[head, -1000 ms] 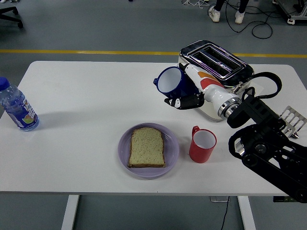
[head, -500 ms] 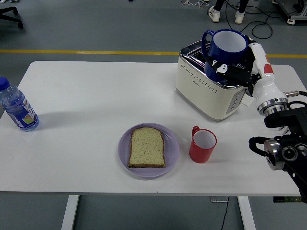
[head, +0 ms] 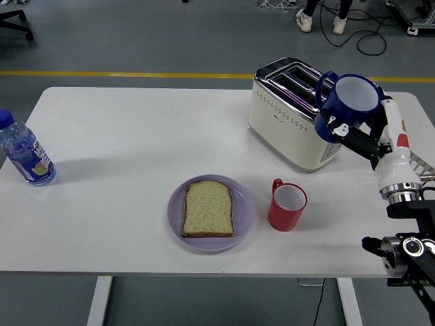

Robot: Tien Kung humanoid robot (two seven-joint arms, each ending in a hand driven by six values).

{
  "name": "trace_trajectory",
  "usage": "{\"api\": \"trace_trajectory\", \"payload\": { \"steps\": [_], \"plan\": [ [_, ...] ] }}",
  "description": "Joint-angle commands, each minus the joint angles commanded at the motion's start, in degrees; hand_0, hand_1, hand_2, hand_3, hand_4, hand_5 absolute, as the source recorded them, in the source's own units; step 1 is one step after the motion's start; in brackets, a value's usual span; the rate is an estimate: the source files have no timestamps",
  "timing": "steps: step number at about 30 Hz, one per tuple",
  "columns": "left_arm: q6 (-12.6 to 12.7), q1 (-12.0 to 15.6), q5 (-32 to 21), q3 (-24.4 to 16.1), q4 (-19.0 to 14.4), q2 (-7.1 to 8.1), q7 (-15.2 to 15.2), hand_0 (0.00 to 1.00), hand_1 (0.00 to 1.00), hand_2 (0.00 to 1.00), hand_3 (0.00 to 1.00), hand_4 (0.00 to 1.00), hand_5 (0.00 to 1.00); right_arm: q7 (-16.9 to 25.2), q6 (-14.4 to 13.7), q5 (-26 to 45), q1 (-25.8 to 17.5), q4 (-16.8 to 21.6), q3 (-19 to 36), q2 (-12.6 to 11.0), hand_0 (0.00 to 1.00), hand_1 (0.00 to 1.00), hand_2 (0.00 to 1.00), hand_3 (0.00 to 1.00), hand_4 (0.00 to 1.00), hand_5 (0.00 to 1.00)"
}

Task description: Pick up the cup,pour liquid into bread,place the cup on the desk

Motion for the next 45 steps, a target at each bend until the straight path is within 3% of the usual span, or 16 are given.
{"api": "trace_trajectory", "payload": {
  "steps": [4, 14, 22, 35, 45],
  "plan": [
    [0.0, -0.2, 0.1, -0.2, 0.0, 0.04, 0.0, 0.633, 0.639, 0.651, 0.503, 0.240, 0.864, 6.4, 0.0, 2.1, -2.3, -2.9, 0.5, 0.4, 0.512, 0.495, 0.605, 0.578, 0.572, 0.002],
    [0.0, -0.8, 0.5, -0.6, 0.0, 0.07, 0.0, 0.633, 0.639, 0.650, 0.503, 0.240, 0.865, 13.0, 0.3, 8.8, -5.4, -11.2, 0.3, 0.7, 0.509, 0.498, 0.603, 0.576, 0.572, 0.002],
    [0.0, -0.9, 0.6, -0.8, 0.0, 0.02, 0.0, 0.633, 0.639, 0.651, 0.503, 0.240, 0.864, 18.4, 2.0, 14.1, -4.9, -18.7, -0.2, 1.9, 0.508, 0.500, 0.604, 0.576, 0.574, 0.002],
    [0.0, -0.8, 0.4, -0.7, 0.0, -0.08, 0.0, 0.633, 0.639, 0.649, 0.503, 0.239, 0.863, 22.7, 2.8, 13.1, -2.9, -31.8, -0.9, 5.3, 0.491, 0.498, 0.601, 0.575, 0.586, 0.002],
    [0.0, -0.9, 0.5, -0.7, -0.1, -0.06, 0.0, 0.633, 0.639, 0.649, 0.503, 0.239, 0.863, 25.5, 2.9, 16.6, -3.1, -37.6, -2.5, 6.0, 0.510, 0.494, 0.599, 0.584, 0.606, 0.002]
  ]
}}
